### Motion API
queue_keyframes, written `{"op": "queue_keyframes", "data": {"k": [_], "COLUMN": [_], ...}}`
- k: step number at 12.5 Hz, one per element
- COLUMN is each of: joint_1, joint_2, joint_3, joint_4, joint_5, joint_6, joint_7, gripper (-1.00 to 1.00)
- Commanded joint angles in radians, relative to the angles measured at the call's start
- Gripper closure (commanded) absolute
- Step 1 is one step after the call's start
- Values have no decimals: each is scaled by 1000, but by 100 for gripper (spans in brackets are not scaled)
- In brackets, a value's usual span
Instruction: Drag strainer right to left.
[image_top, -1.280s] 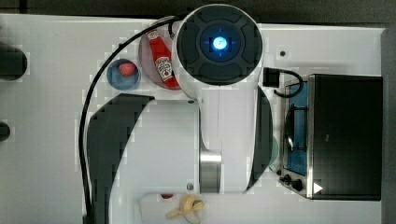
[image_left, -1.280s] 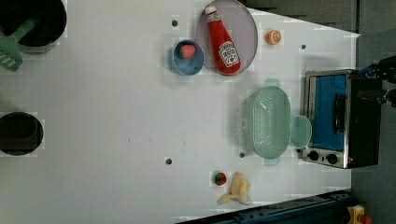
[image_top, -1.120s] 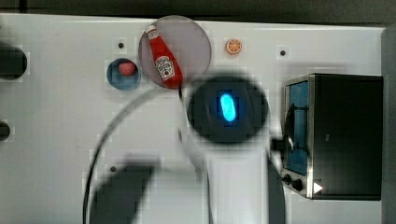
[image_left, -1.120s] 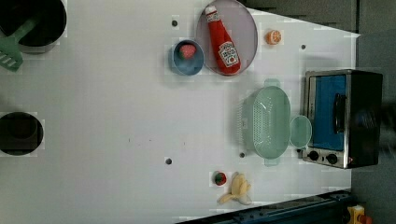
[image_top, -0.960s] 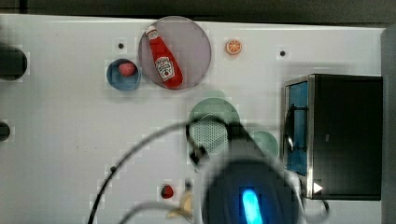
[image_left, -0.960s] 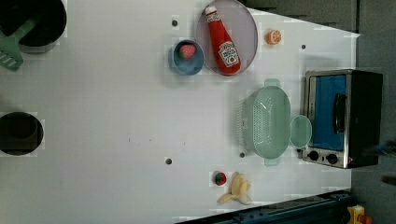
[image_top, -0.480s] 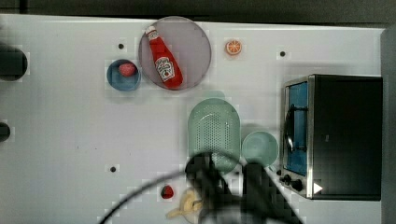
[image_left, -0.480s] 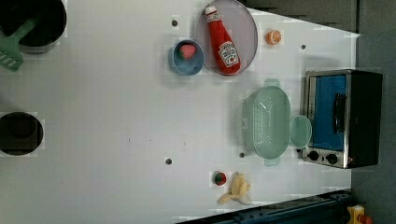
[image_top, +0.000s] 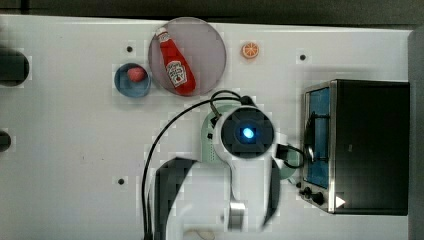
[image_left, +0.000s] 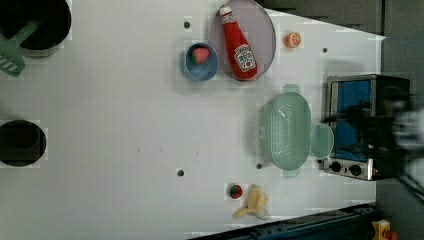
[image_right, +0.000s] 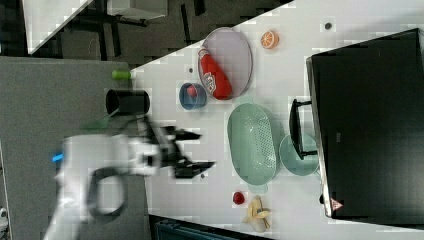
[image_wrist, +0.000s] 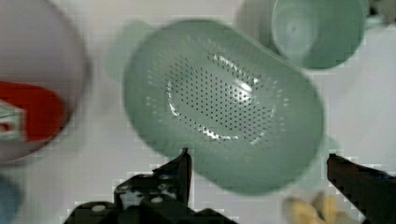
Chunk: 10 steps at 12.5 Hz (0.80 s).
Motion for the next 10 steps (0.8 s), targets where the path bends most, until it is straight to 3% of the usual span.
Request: {"op": "queue_keyframes", "data": {"k": [1,6,10], "joint_1": [16,20,25], "joint_2": [30,259,396], "joint_3": [-2,37,64], "joint_4": [-27,-39,-45], "joint_5": [-1,-1,0], "joint_6": [106,348,490], "joint_7": [141,471,555], "gripper": [-100,-100,-100]}}
